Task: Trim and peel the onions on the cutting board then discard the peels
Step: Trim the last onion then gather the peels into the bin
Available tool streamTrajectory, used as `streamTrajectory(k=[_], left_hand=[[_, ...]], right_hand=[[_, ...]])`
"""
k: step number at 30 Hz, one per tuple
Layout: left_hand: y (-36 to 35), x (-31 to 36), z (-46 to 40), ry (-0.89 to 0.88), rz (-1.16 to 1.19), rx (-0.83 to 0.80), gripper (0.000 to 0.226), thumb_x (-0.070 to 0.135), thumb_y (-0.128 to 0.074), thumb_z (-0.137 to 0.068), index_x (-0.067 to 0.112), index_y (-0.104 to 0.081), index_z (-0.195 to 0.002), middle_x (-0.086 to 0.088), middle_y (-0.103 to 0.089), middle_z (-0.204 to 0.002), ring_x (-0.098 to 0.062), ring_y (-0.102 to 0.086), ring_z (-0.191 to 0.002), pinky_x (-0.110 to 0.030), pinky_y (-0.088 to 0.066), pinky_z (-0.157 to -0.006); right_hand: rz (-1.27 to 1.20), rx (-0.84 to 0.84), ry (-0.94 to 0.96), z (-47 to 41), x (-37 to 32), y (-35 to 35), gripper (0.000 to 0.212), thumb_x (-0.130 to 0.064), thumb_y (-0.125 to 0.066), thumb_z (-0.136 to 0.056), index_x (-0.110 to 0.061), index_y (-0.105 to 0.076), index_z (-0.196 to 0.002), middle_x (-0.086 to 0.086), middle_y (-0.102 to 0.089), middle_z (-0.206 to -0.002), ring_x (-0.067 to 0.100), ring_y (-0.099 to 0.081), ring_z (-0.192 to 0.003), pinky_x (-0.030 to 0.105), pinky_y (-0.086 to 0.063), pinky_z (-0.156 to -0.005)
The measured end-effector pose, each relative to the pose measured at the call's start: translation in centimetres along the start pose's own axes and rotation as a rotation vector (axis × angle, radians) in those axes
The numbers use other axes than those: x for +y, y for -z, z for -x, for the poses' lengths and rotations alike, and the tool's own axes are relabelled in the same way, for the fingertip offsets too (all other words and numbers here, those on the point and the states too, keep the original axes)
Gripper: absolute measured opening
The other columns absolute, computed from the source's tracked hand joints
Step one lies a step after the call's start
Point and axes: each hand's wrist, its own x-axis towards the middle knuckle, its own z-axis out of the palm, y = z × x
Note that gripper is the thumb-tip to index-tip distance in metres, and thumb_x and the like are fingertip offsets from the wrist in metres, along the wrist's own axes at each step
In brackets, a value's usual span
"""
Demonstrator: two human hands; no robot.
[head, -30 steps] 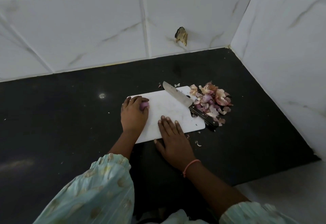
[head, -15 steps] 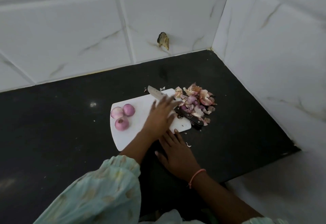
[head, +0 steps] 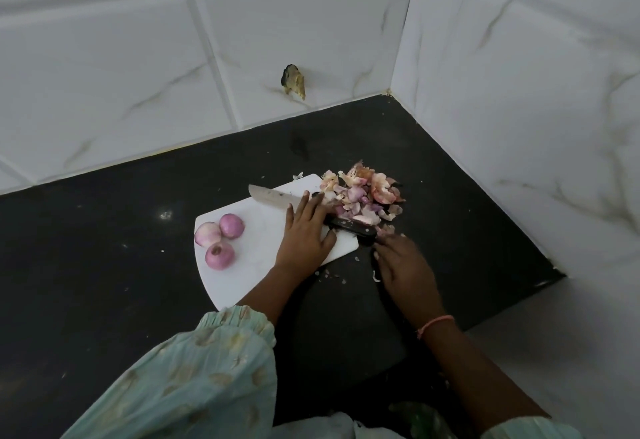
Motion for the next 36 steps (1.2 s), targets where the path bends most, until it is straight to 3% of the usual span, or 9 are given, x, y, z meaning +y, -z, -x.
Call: streamTrajectory(k=[7,10,12,14,20,23,29,32,36], left_hand=[[0.1,0.0,0.3,-0.057,0.002,0.036,0.046,0.020,-0.057,-0.091,0.015,-0.050,-0.136,-0.007,-0.041,-0.151,-0.025,-0.023,-0.150,-0.051,-0.006,-0.125],[-0.1,-0.2,0.5,-0.070,-0.060,0.074,0.040,0.021,-0.057,-0.090,0.015,-0.052,-0.130,-0.008,-0.046,-0.145,-0.030,-0.030,-0.146,-0.055,-0.009,-0.124],[-0.3,-0.3,0.6,-0.066,-0.051,0.128,0.038,0.018,-0.055,-0.094,0.014,-0.052,-0.131,-0.009,-0.045,-0.147,-0.031,-0.026,-0.148,-0.056,-0.008,-0.124],[-0.1,-0.3,0.6,-0.075,0.000,0.183,0.033,0.009,-0.052,-0.092,0.013,-0.058,-0.125,-0.010,-0.048,-0.146,-0.030,-0.028,-0.148,-0.058,-0.011,-0.123],[0.9,-1.0,0.6,-0.082,0.183,0.300,0.026,-0.013,-0.063,-0.078,0.012,-0.060,-0.071,-0.007,-0.065,-0.128,-0.031,-0.037,-0.144,-0.058,-0.015,-0.121],[1.1,-1.0,0.7,-0.094,0.178,0.306,0.026,-0.009,-0.064,-0.081,0.012,-0.059,-0.065,-0.003,-0.067,-0.126,-0.031,-0.039,-0.144,-0.053,-0.012,-0.123],[1.5,-1.1,1.9,-0.133,0.208,0.304,0.027,-0.007,-0.072,-0.080,0.012,-0.061,-0.065,-0.005,-0.065,-0.129,-0.030,-0.035,-0.145,-0.058,-0.032,-0.113],[1.5,-1.0,3.6,-0.117,0.217,0.274,0.029,-0.004,-0.070,-0.082,0.016,-0.057,-0.065,-0.003,-0.061,-0.133,-0.030,-0.032,-0.147,-0.047,-0.032,-0.115],[1.7,-0.8,3.8,0.062,0.247,0.306,0.032,-0.005,-0.060,-0.083,0.021,-0.055,-0.065,-0.001,-0.058,-0.135,-0.020,-0.031,-0.147,-0.012,-0.028,-0.109]], right_hand=[[-0.255,0.049,-0.366,-6.0,-0.7,4.0,0.027,0.006,-0.050,-0.078,-0.018,-0.057,-0.068,0.003,-0.064,-0.076,0.022,-0.057,-0.073,0.033,-0.044,-0.067],[0.012,-0.257,-0.401,-6.4,-1.2,3.8,0.030,-0.033,-0.035,-0.098,-0.022,-0.061,-0.109,0.008,-0.063,-0.115,0.028,-0.055,-0.108,0.043,-0.039,-0.094],[0.066,-0.359,-0.406,-5.4,-2.3,3.0,0.056,-0.056,-0.029,-0.098,-0.025,-0.037,-0.144,0.010,-0.039,-0.146,0.033,-0.033,-0.135,0.051,-0.026,-0.109],[-0.099,-0.243,-0.327,-4.1,-3.9,2.2,0.063,-0.059,-0.024,-0.098,-0.023,-0.029,-0.149,0.007,-0.031,-0.153,0.028,-0.025,-0.142,0.053,-0.022,-0.116],[-0.438,0.176,-0.399,-1.3,-5.4,0.1,0.040,0.007,-0.053,-0.085,-0.015,-0.067,-0.115,0.003,-0.063,-0.113,0.014,-0.058,-0.107,0.038,-0.050,-0.095],[-0.442,0.156,-0.451,-1.8,-5.1,0.6,0.020,0.000,-0.065,-0.086,-0.014,-0.072,-0.099,0.003,-0.061,-0.109,0.009,-0.059,-0.097,0.030,-0.052,-0.090],[-0.324,0.112,-0.302,-1.6,-6.5,2.0,0.032,-0.012,-0.050,-0.098,-0.011,-0.060,-0.128,0.003,-0.064,-0.121,0.010,-0.059,-0.111,0.025,-0.049,-0.095],[-0.379,-0.009,-0.139,0.3,-8.7,1.2,0.028,-0.014,-0.048,-0.095,-0.010,-0.064,-0.117,0.002,-0.062,-0.118,0.009,-0.057,-0.110,0.030,-0.050,-0.094],[-0.439,-0.356,-0.064,2.7,-9.9,-0.6,0.044,-0.019,-0.042,-0.099,-0.013,-0.047,-0.142,0.003,-0.049,-0.143,0.001,-0.039,-0.127,0.025,-0.032,-0.113]])
